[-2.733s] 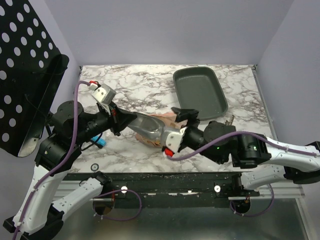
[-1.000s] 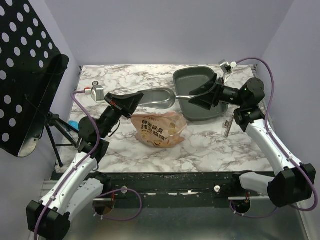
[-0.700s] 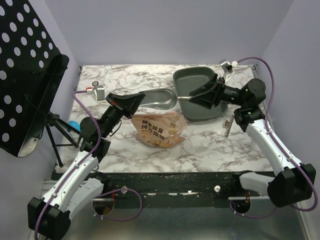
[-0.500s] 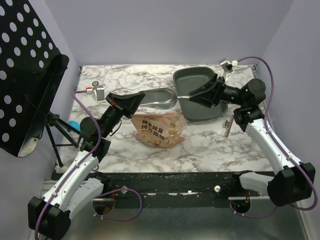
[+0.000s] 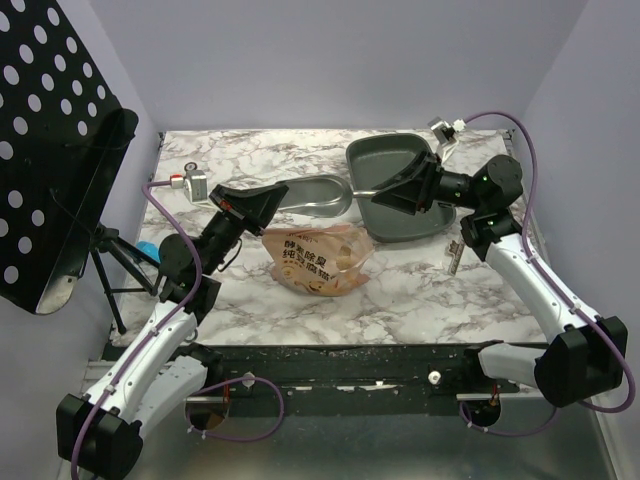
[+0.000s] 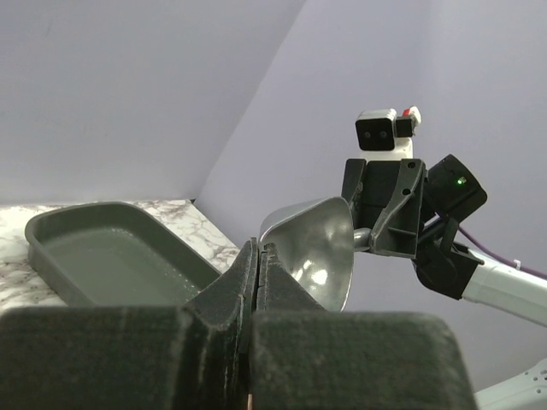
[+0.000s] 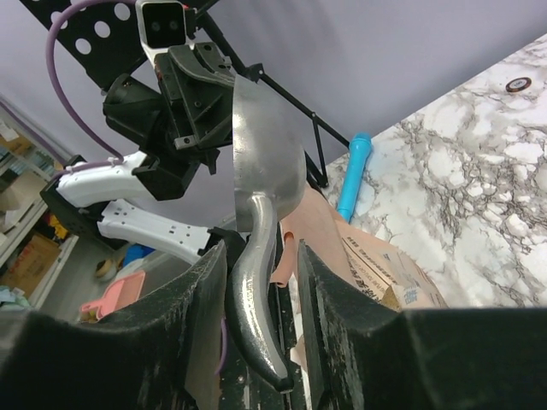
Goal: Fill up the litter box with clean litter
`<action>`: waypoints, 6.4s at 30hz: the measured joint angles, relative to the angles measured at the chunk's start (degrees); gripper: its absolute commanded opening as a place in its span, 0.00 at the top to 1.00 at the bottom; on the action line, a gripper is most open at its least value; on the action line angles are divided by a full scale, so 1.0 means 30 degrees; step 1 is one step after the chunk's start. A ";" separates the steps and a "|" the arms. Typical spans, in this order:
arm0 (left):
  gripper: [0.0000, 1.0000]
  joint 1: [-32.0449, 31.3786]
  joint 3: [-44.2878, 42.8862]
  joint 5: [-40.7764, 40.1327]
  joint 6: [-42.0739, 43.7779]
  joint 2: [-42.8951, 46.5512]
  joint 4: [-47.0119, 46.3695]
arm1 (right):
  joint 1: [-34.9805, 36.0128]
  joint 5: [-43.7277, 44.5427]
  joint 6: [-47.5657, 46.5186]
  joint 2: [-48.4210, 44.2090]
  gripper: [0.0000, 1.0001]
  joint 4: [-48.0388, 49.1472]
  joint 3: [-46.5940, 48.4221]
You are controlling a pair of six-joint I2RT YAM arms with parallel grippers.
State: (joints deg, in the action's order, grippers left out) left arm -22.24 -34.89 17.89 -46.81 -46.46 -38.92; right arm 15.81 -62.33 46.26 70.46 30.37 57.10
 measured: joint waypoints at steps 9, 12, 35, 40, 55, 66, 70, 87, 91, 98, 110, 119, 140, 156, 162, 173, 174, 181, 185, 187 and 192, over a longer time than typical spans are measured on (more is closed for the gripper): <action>1.00 0.0015 0.0029 -0.0007 0.0007 0.0000 0.0000 | 0.0248 -0.0087 -0.0036 0.0051 0.74 -0.0007 0.0306; 1.00 0.0117 0.0073 -0.0015 -0.0015 -0.0036 -0.0007 | 0.0357 -0.0248 -0.0022 0.0051 0.74 -0.0051 0.0474; 1.00 0.0131 0.0073 0.0000 -0.0007 -0.0109 -0.0182 | 0.0670 -0.0313 -0.1814 0.0051 0.61 -0.2433 0.0882; 1.00 0.0146 0.0073 0.0000 -0.0007 -0.0124 -0.0182 | 0.0678 -0.0313 -0.2127 0.0051 0.65 -0.2783 0.0911; 0.67 0.0219 0.0073 0.0015 0.0015 -0.0131 -0.0073 | 0.0750 -0.0306 -0.2630 -0.0058 1.00 -0.3781 0.1195; 0.41 0.0255 -0.2616 0.1348 0.3293 0.0794 0.5340 | 0.0758 0.3424 -0.5690 -0.3366 1.00 -1.0870 0.2331; 0.40 0.0255 -0.4976 0.2025 0.5974 0.0896 0.9479 | 0.0758 0.5858 -0.6965 -0.5246 1.00 -1.4426 0.3708; 0.32 -0.2324 -0.7504 0.2259 1.7843 -0.0597 2.1522 | 0.0758 1.0703 -1.1023 -0.7031 1.00 -2.5143 0.5887; 0.32 -0.2667 -0.7504 0.1887 1.8957 -0.1027 2.1733 | 0.0758 1.0877 -1.1234 -0.7730 1.00 -2.5988 0.5909; 0.55 -0.3483 -0.7227 0.0525 1.9963 -0.3126 2.1726 | 0.0758 1.0870 -1.1329 -0.8167 1.00 -2.6593 0.5887; 1.00 -0.4554 -0.5697 -0.1858 2.0582 -0.2069 2.1413 | 0.1362 1.1264 -1.1803 -0.6805 1.00 -2.7401 0.5632; 1.00 -0.5391 -0.3774 -0.3169 1.9744 0.1209 2.1311 | 0.3031 1.2342 -1.2444 -0.4510 1.00 -2.9434 0.7278; 1.00 -0.5617 -0.1698 -0.3206 1.8848 0.4437 2.0349 | 0.7927 1.5562 -1.3799 0.1974 1.00 -3.1853 1.1526; 1.00 -1.0032 -0.1450 -0.5348 2.0116 0.4801 2.0771 | 0.8473 1.4258 -1.2801 0.5151 1.00 -3.0374 0.9209; 1.00 -1.0142 -0.1348 -0.6870 2.0509 0.4415 2.0509 | 0.8400 1.1927 -1.1540 0.5122 1.00 -2.6287 0.5836; 1.00 -1.0375 -0.1027 -1.1067 2.1952 0.5209 2.0597 | 0.8247 0.8655 -0.7227 0.5391 1.00 -1.7864 0.1749; 1.00 -1.0382 -0.0962 -1.1293 2.2046 0.5413 2.0655 | 0.8284 0.8568 -0.6914 0.5472 1.00 -1.7413 0.1683; 1.00 -1.0360 -0.0882 -1.1810 2.2505 0.5552 2.0786 | 0.8218 0.8437 -0.5872 0.4881 1.00 -1.6283 0.1610; 1.00 -1.0338 -0.0750 -1.1606 2.2666 0.5450 2.0516 | 0.7592 0.7810 -0.5523 0.3461 1.00 -1.5926 0.0925; 1.00 -1.0331 -0.0568 -1.1344 2.2709 0.5472 2.0254 | 0.7016 0.7337 -0.5406 0.2747 1.00 -1.5846 0.0466; 1.00 -1.0324 -0.0051 -1.0783 2.2775 0.5668 1.9591 | 0.5792 0.6411 -0.5202 0.1778 1.00 -1.5526 -0.0612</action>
State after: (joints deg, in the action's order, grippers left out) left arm -53.21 -35.05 -14.46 21.52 -29.45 19.86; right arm 33.19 -43.09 30.65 75.79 -16.21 55.27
